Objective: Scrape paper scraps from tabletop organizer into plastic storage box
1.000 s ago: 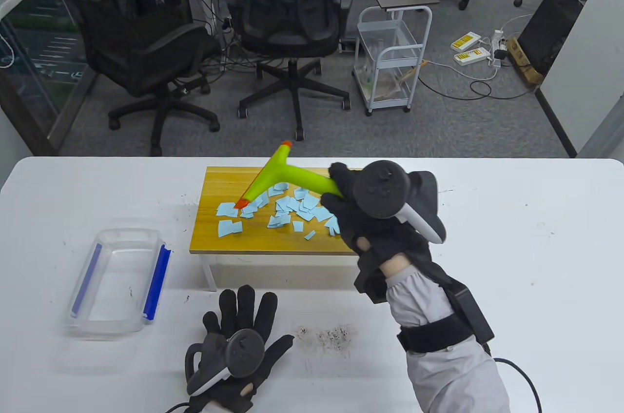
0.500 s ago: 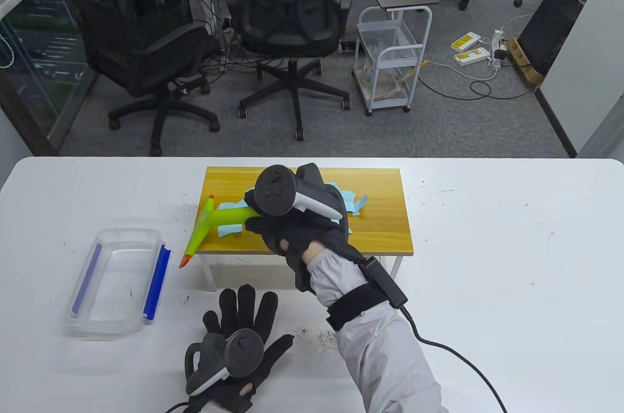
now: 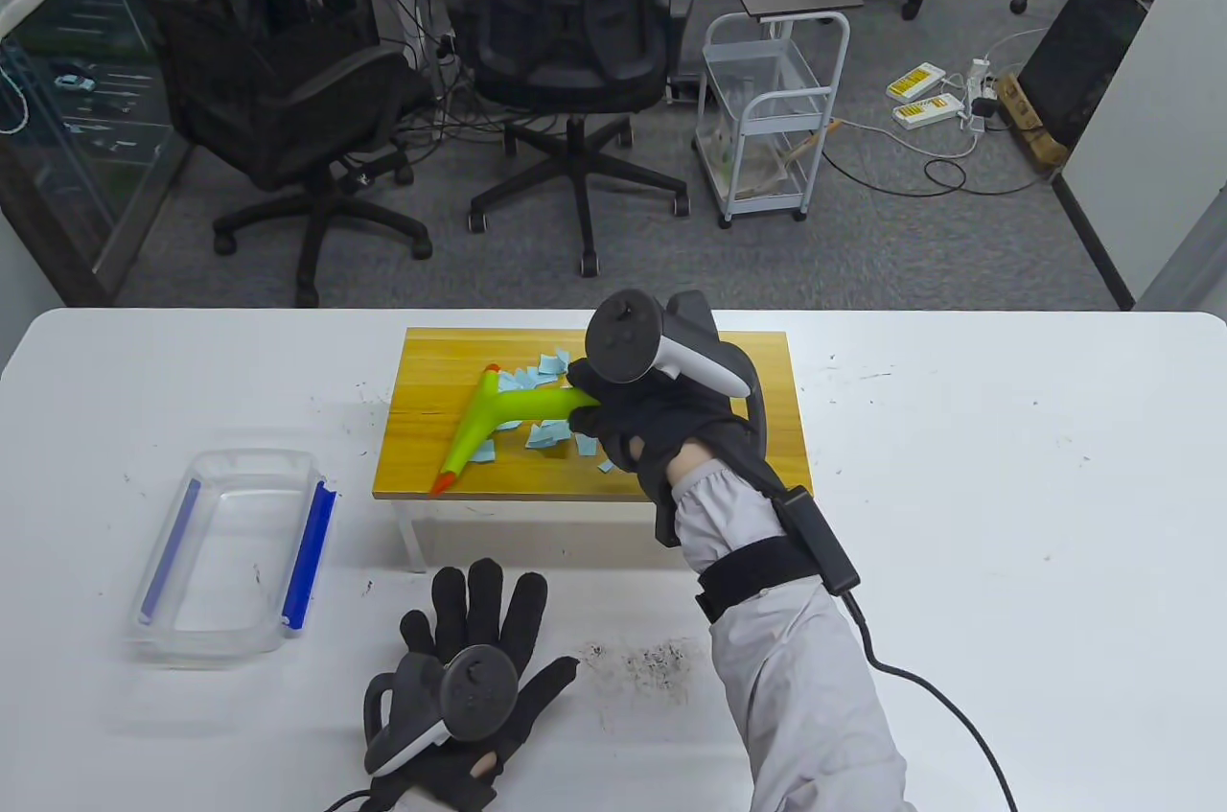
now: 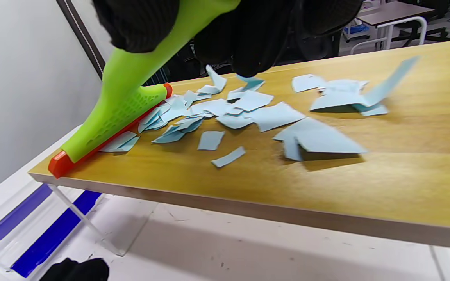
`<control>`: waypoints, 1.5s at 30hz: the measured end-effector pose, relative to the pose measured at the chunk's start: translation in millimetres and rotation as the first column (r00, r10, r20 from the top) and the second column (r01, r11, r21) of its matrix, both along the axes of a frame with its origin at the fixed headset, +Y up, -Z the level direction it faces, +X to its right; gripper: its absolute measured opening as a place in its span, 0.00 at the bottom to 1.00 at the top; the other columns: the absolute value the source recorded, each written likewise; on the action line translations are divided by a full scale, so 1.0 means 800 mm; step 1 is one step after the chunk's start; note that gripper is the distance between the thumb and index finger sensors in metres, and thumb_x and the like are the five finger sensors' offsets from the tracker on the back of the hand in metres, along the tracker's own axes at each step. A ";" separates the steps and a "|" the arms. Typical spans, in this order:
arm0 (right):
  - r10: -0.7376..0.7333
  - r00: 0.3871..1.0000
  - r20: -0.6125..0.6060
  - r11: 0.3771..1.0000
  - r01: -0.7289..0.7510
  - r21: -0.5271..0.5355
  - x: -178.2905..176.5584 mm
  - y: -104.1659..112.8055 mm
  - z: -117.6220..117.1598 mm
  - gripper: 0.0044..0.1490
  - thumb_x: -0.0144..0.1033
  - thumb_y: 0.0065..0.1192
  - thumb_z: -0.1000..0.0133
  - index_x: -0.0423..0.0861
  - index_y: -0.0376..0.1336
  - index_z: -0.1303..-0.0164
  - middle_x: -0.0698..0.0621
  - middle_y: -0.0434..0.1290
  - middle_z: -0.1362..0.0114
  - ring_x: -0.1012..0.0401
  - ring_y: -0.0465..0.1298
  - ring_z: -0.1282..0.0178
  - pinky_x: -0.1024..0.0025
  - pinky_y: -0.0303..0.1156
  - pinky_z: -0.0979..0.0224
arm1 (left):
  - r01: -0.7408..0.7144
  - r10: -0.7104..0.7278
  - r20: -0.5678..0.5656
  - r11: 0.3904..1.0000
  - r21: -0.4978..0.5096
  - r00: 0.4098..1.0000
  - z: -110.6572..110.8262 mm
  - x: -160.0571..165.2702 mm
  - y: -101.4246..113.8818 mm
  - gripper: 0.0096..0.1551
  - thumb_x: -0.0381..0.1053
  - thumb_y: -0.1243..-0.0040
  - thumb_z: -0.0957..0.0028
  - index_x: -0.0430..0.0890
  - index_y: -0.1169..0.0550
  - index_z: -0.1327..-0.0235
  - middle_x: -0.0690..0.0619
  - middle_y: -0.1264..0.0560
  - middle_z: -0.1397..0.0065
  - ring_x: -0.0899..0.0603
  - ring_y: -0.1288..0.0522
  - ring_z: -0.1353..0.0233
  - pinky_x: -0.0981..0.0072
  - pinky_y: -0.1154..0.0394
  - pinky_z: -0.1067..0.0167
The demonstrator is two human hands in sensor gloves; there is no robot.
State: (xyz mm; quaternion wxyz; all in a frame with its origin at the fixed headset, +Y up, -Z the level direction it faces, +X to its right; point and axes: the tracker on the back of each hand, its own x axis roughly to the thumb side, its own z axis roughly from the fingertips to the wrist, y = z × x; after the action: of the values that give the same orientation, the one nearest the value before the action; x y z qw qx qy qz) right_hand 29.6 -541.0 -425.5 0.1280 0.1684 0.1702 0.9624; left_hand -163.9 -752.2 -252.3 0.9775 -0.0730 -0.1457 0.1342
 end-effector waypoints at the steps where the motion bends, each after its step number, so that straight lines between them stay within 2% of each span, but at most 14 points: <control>1: 0.010 1.000 0.010 1.000 -0.010 -0.001 0.005 0.002 0.000 0.38 0.41 0.68 0.52 0.46 0.63 0.30 0.42 0.74 0.35 0.43 0.78 0.37 0.35 0.66 0.31 | 0.000 0.000 0.001 1.000 -0.002 1.000 0.000 0.000 0.000 0.50 0.72 0.59 0.32 0.52 0.59 0.08 0.33 0.66 0.09 0.19 0.70 0.18 0.13 0.63 0.34; 10: 0.087 0.995 0.053 0.996 -0.087 0.010 0.027 0.018 0.007 0.38 0.41 0.67 0.52 0.45 0.63 0.30 0.42 0.74 0.36 0.43 0.78 0.38 0.35 0.66 0.31 | -0.002 0.002 0.004 1.000 -0.008 1.000 0.000 0.000 0.000 0.50 0.72 0.59 0.32 0.52 0.59 0.08 0.33 0.67 0.09 0.19 0.70 0.19 0.13 0.63 0.34; 13: 0.054 0.998 0.044 0.998 -0.056 0.036 0.024 0.026 0.012 0.38 0.41 0.67 0.52 0.43 0.64 0.30 0.42 0.75 0.37 0.44 0.80 0.39 0.36 0.68 0.32 | -0.002 0.002 0.006 1.000 -0.012 1.000 0.000 0.001 0.000 0.50 0.72 0.60 0.32 0.52 0.59 0.08 0.33 0.67 0.09 0.19 0.70 0.19 0.13 0.63 0.34; 18: -0.059 0.998 -0.027 0.998 0.060 0.016 0.010 0.031 0.021 0.38 0.41 0.68 0.52 0.43 0.64 0.30 0.42 0.75 0.37 0.44 0.80 0.39 0.36 0.68 0.32 | -0.006 0.006 0.009 1.000 -0.015 1.000 0.000 0.001 0.000 0.50 0.72 0.60 0.32 0.52 0.59 0.08 0.33 0.67 0.09 0.19 0.70 0.19 0.13 0.63 0.34; 25: -0.074 0.989 -0.128 0.997 0.070 -0.032 -0.013 0.020 0.029 0.38 0.40 0.70 0.53 0.45 0.65 0.31 0.42 0.75 0.37 0.43 0.79 0.38 0.36 0.67 0.32 | -0.009 0.009 0.017 1.000 -0.017 1.000 0.000 0.001 0.000 0.50 0.72 0.60 0.33 0.52 0.60 0.08 0.33 0.67 0.09 0.19 0.71 0.19 0.13 0.63 0.34; 37: -0.038 0.999 -0.011 0.997 0.037 -0.067 0.044 0.018 0.024 0.38 0.39 0.73 0.55 0.48 0.67 0.32 0.41 0.76 0.36 0.43 0.79 0.38 0.35 0.67 0.32 | -0.008 0.009 0.024 1.000 -0.023 1.000 0.000 0.002 -0.001 0.50 0.72 0.60 0.33 0.52 0.60 0.08 0.33 0.67 0.09 0.19 0.70 0.19 0.13 0.63 0.34; 45: -0.026 1.000 0.015 1.000 0.026 -0.017 0.053 0.042 0.025 0.38 0.38 0.72 0.55 0.45 0.67 0.32 0.41 0.76 0.37 0.42 0.79 0.39 0.35 0.67 0.32 | -0.008 0.009 0.027 1.000 -0.018 1.000 0.002 0.003 0.002 0.50 0.72 0.60 0.33 0.52 0.60 0.08 0.33 0.67 0.09 0.19 0.70 0.18 0.13 0.63 0.34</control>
State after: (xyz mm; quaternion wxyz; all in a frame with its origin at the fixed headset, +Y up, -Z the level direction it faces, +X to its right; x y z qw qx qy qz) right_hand 72.2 -507.7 -405.2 0.1432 0.1625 0.1751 0.9604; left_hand -161.3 -750.4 -251.0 0.9742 -0.0828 -0.1579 0.1386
